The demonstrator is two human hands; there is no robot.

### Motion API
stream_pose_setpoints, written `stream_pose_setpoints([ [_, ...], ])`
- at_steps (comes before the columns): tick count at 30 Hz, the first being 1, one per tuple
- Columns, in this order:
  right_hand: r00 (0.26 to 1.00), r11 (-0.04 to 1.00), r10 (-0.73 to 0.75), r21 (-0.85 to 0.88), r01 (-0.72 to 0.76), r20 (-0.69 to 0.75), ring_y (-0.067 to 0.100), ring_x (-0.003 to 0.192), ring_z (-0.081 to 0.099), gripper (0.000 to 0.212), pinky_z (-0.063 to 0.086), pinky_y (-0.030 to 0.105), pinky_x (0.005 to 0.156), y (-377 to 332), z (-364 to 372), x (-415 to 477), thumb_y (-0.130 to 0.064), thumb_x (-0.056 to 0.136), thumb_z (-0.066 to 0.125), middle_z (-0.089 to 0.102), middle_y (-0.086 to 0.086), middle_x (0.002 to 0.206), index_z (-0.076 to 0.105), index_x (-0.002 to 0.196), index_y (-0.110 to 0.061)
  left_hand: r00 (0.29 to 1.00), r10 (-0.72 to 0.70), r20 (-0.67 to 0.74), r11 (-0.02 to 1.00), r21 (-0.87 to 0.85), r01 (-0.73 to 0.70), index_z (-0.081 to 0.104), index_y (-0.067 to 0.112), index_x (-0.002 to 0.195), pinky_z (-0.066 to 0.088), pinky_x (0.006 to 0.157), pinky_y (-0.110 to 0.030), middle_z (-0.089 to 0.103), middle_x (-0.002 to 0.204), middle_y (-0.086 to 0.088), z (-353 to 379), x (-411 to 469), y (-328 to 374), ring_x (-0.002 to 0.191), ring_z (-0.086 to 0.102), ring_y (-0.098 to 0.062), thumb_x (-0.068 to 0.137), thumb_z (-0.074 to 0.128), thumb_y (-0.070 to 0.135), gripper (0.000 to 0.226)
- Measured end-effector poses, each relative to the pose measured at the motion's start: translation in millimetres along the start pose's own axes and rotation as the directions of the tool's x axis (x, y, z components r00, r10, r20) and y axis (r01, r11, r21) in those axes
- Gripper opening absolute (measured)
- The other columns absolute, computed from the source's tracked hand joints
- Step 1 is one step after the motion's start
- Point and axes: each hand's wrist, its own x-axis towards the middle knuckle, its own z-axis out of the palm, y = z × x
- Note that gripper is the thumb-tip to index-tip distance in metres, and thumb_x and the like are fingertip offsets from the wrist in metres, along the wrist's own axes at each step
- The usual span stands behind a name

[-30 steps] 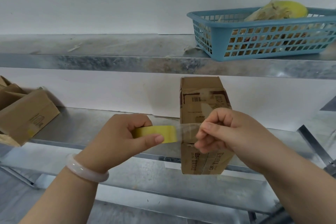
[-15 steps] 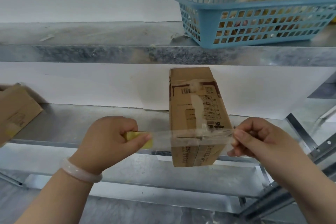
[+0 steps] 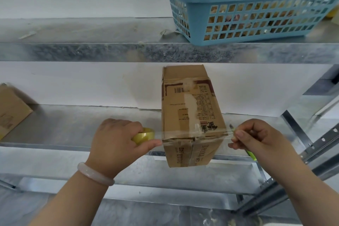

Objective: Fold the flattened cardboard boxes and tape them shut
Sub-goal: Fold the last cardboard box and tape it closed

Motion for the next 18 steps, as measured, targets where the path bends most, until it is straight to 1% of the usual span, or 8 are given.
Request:
stream_pose_setpoints([
  [3, 1.0, 1.0, -0.007, 0.029, 0.006, 0.024, 0.017, 0.077, 0.075, 0.019, 0.055, 0.032, 0.073, 7, 2, 7, -0.018, 0.091, 0.064, 0.075, 0.001, 0.081, 0.067, 0.077, -0.03, 1.0, -0.004, -0.025, 1.0, 0.015, 0.004, 0.058, 0.018, 0.056, 0.041, 0.058, -0.029, 0.05, 0.048, 0.007, 9, 2, 0, 0.043, 0.047, -0.018, 0.076, 0.048, 0.075, 0.061],
  [6, 0.997, 0.994, 0.001, 0.105, -0.009, 0.074, 0.017, 0.087, 0.074, 0.008, 0.057, 0.035, 0.082, 14, 5, 12, -0.037, 0.081, 0.068, 0.075, -0.001, 0.093, 0.071, 0.081, -0.029, 0.999, -0.004, -0.044, 1.0, 0.006, 0.004, 0.059, 0.018, 0.058, 0.041, 0.058, -0.028, 0.05, 0.048, 0.007, 15, 2, -1, 0.043, 0.047, -0.017, 0.077, 0.048, 0.075, 0.061],
  [8, 0.994, 0.977, 0.038, 0.205, -0.058, 0.103, 0.022, 0.096, 0.072, 0.027, 0.055, 0.038, 0.09, 24, 6, 16, -0.046, 0.071, 0.07, 0.075, 0.004, 0.099, 0.074, 0.084, -0.023, 0.999, -0.004, -0.044, 1.0, 0.005, 0.004, 0.06, 0.018, 0.059, 0.04, 0.058, -0.027, 0.051, 0.049, 0.007, 19, 3, -1, 0.044, 0.047, -0.016, 0.078, 0.045, 0.076, 0.062],
  [9, 0.991, 0.954, 0.057, 0.285, -0.09, 0.121, 0.027, 0.1, 0.071, 0.03, 0.054, 0.04, 0.092, 30, 9, 19, -0.045, 0.069, 0.071, 0.075, 0.01, 0.101, 0.075, 0.084, -0.019, 0.999, -0.006, -0.044, 1.0, 0.0, 0.006, 0.061, 0.018, 0.059, 0.039, 0.058, -0.027, 0.051, 0.049, 0.007, 21, 3, -1, 0.044, 0.048, -0.016, 0.078, 0.045, 0.076, 0.062],
  [12, 0.978, 0.795, 0.102, 0.576, -0.192, 0.184, 0.039, 0.105, 0.065, 0.017, 0.056, 0.041, 0.093, 46, 25, 26, -0.024, 0.074, 0.069, 0.071, 0.024, 0.102, 0.073, 0.073, -0.007, 0.999, -0.012, -0.044, 1.0, -0.027, 0.011, 0.06, 0.018, 0.059, 0.036, 0.058, -0.026, 0.05, 0.048, 0.007, 25, 4, 1, 0.043, 0.047, -0.016, 0.08, 0.043, 0.075, 0.063],
  [14, 0.966, 0.655, 0.143, 0.711, -0.255, 0.215, 0.041, 0.106, 0.059, 0.016, 0.05, 0.045, 0.096, 51, 37, 27, -0.015, 0.076, 0.065, 0.066, 0.027, 0.101, 0.065, 0.062, -0.008, 0.999, -0.013, -0.035, 0.999, -0.04, 0.012, 0.06, 0.018, 0.059, 0.034, 0.059, -0.025, 0.047, 0.049, 0.009, 27, 4, 0, 0.042, 0.042, -0.013, 0.081, 0.042, 0.074, 0.064],
  [16, 0.948, 0.559, 0.14, 0.767, -0.315, 0.287, 0.037, 0.107, 0.059, 0.025, 0.046, 0.041, 0.093, 55, 46, 28, -0.02, 0.069, 0.081, 0.066, 0.023, 0.102, 0.061, 0.058, -0.011, 1.0, -0.02, -0.021, 0.999, -0.051, 0.019, 0.06, 0.018, 0.059, 0.034, 0.059, -0.025, 0.045, 0.049, 0.011, 29, 4, 0, 0.043, 0.038, -0.01, 0.082, 0.04, 0.075, 0.065],
  [18, 0.939, 0.574, 0.117, 0.75, -0.33, 0.323, 0.03, 0.097, 0.065, 0.044, 0.047, 0.036, 0.085, 57, 49, 30, -0.034, 0.044, 0.099, 0.071, 0.017, 0.098, 0.065, 0.062, -0.011, 0.999, -0.036, -0.002, 0.996, -0.076, 0.036, 0.061, 0.019, 0.059, 0.036, 0.058, -0.024, 0.046, 0.049, 0.012, 30, 3, 0, 0.043, 0.04, -0.009, 0.083, 0.037, 0.077, 0.067],
])
